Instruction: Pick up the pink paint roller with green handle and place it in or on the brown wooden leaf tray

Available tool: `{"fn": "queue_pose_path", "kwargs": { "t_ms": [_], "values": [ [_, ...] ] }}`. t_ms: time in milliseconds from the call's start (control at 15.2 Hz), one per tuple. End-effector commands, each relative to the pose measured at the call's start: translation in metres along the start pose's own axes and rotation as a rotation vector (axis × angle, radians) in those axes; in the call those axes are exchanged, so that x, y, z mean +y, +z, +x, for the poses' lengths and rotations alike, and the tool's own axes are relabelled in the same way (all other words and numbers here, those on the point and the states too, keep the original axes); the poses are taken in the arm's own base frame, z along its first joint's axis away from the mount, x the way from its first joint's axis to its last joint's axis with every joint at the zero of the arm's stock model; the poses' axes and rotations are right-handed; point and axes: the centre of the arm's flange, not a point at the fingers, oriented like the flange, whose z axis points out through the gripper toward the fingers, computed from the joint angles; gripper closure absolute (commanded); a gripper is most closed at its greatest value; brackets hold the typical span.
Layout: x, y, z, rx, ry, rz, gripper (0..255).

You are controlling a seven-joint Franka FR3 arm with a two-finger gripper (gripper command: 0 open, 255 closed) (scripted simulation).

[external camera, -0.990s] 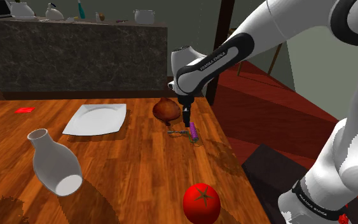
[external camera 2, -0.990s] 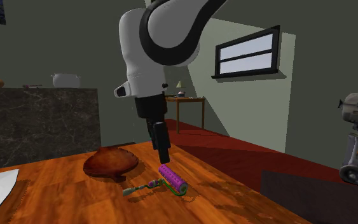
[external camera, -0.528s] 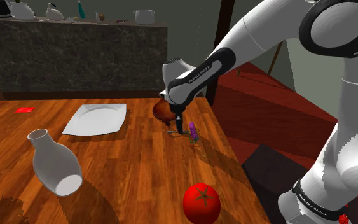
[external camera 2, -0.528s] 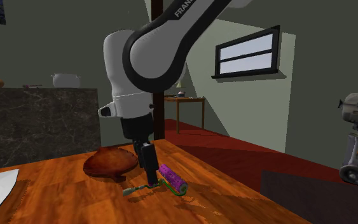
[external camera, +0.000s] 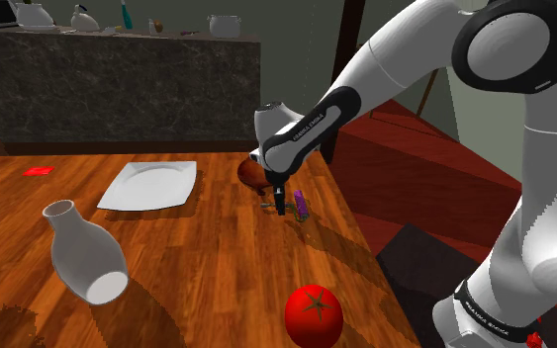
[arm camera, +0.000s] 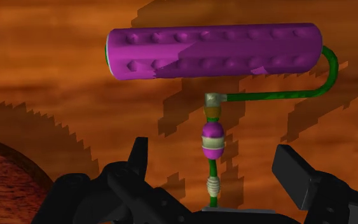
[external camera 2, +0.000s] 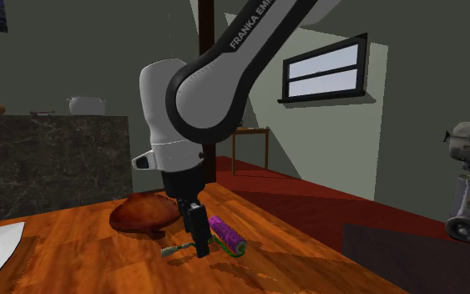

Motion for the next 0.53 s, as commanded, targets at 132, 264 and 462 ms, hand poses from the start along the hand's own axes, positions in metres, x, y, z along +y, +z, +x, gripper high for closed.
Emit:
{"fn": "queue_pose_path", "kwargs": {
  "t_ms": [132, 264, 462],
  "values": [
    [0.0001, 0.0007, 0.0001, 0.000, 0.000, 0.000, 0],
    [0.0000, 0.0006, 0.0001, 0.000, 0.000, 0.000, 255],
    [0.0000, 0.0006, 0.0001, 0.000, 0.000, 0.000, 255]
  ]
}}
